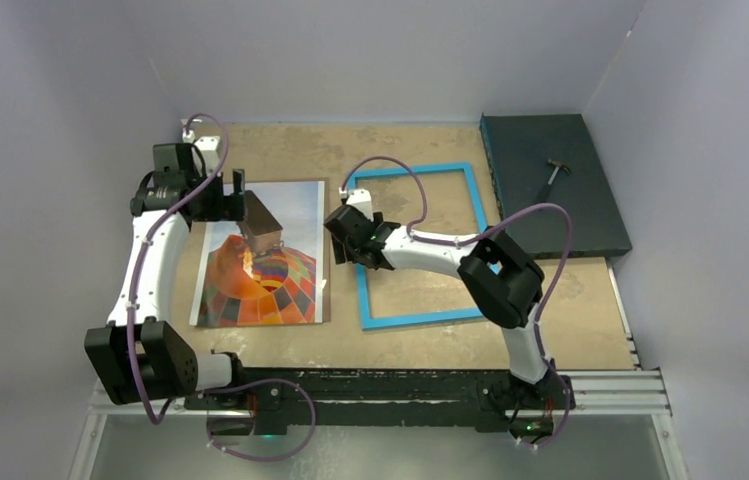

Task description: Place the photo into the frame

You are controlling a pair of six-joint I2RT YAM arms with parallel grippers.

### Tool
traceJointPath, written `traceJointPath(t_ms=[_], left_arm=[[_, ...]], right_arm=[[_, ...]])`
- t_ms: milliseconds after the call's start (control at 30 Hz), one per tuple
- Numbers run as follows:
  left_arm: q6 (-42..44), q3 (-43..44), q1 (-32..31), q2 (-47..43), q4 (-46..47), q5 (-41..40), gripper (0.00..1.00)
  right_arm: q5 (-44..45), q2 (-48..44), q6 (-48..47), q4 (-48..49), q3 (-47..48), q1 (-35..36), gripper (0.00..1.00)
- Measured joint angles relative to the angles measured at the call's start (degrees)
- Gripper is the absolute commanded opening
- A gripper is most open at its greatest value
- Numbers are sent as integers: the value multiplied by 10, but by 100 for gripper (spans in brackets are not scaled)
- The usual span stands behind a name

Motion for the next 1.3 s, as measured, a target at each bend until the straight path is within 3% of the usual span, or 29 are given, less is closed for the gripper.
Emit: traceJointPath(t_ms=[300, 467, 667, 1000, 1300], left_arm=[[4, 29, 0, -1, -44, 13, 100], [4, 31, 0, -8, -53, 21, 100], [10, 32, 0, -10, -58, 40, 100], [28, 0, 0, -26, -57, 90, 99], [0, -12, 0, -18, -35, 140, 97]], right_arm=[[40, 50, 30, -21, 24, 16, 60], [42, 51, 35, -23, 24, 19, 31], [29, 50, 51, -70, 55, 19, 12], [-28, 23, 67, -115, 207, 7, 0], [-170, -54, 114, -125, 268, -74, 0]])
